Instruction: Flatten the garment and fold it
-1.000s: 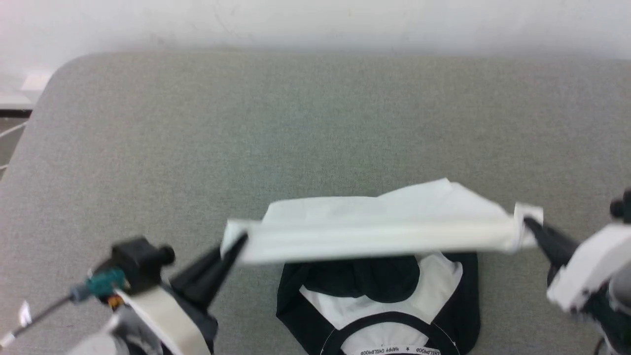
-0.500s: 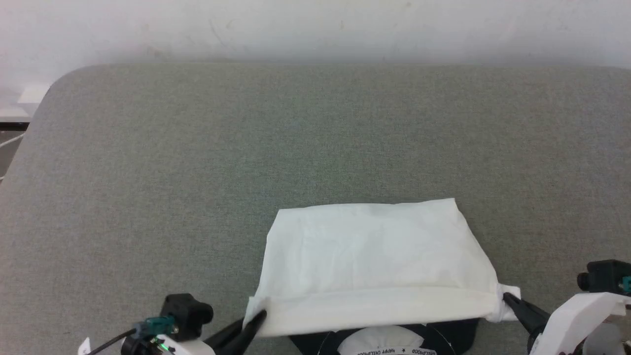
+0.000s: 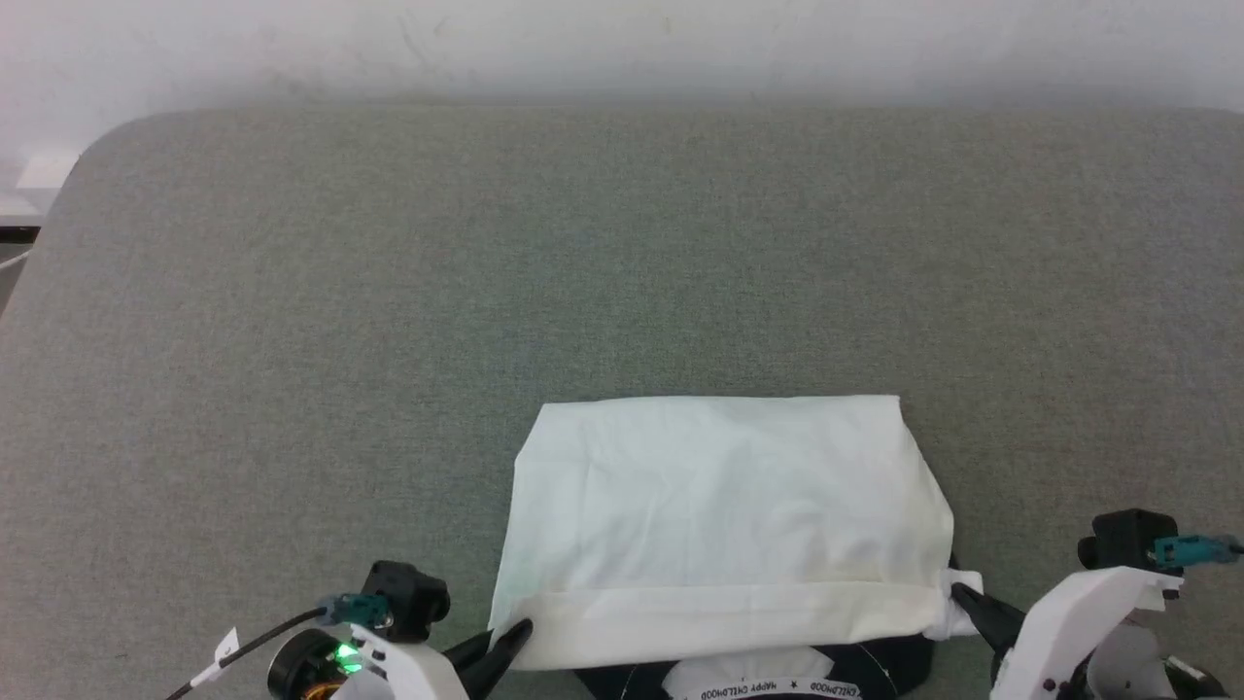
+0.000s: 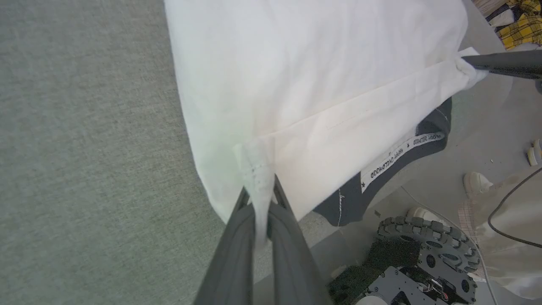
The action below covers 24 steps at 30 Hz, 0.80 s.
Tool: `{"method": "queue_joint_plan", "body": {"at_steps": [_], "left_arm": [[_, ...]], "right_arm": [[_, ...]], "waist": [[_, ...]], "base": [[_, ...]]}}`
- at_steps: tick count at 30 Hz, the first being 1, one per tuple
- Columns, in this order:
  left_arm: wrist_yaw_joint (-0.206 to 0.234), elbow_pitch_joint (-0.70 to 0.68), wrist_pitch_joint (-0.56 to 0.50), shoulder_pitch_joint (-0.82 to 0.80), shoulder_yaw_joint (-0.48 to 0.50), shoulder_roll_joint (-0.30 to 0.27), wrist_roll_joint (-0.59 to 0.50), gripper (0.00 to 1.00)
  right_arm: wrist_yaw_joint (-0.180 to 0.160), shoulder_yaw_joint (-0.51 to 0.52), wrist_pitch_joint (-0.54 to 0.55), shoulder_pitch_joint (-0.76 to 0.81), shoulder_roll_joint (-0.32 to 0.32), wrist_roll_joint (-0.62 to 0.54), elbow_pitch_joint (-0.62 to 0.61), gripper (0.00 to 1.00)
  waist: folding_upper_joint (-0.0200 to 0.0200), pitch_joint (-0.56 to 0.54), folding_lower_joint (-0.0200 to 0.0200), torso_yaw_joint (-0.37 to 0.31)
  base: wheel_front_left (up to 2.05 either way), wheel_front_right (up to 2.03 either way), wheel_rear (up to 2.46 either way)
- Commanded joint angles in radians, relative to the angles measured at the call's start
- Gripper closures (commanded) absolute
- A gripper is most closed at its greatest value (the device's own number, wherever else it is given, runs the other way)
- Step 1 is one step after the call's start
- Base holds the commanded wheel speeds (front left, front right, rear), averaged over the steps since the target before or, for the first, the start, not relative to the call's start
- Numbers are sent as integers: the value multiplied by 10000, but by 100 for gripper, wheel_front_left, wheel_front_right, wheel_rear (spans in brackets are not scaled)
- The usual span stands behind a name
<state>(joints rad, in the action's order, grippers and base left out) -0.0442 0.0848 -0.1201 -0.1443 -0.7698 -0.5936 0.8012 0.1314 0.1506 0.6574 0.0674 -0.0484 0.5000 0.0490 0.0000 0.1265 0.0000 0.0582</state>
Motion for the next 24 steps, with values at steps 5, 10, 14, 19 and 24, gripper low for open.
{"method": "queue_joint_plan", "body": {"at_steps": [5,10,14,19,24], "left_arm": [[-245,706,68,-577,-55,352,45,100],[-393,1315,388,-971,-18,675,53,75],[-450,1685,606,-1113,17,872,115,0],[-450,1800,917,-1066,178,1027,319,0],[-156,1224,1198,-684,454,820,489,0]], "right_arm": [[-7,-201,-264,-532,-19,-90,497,100],[-7,-311,-499,-908,-18,-70,863,100],[-7,-316,-657,-1095,-18,-50,1067,0],[-7,-291,-573,-1104,-18,-40,944,0],[-7,-112,-198,-668,-18,185,7,0]], "waist": [[0,272,0,-51],[0,439,0,-84],[0,448,0,-92],[0,334,0,-73],[0,95,0,6]], "base": [[0,0,0],[0,0,0],[0,0,0],[0,0,0],[0,0,0]]}}
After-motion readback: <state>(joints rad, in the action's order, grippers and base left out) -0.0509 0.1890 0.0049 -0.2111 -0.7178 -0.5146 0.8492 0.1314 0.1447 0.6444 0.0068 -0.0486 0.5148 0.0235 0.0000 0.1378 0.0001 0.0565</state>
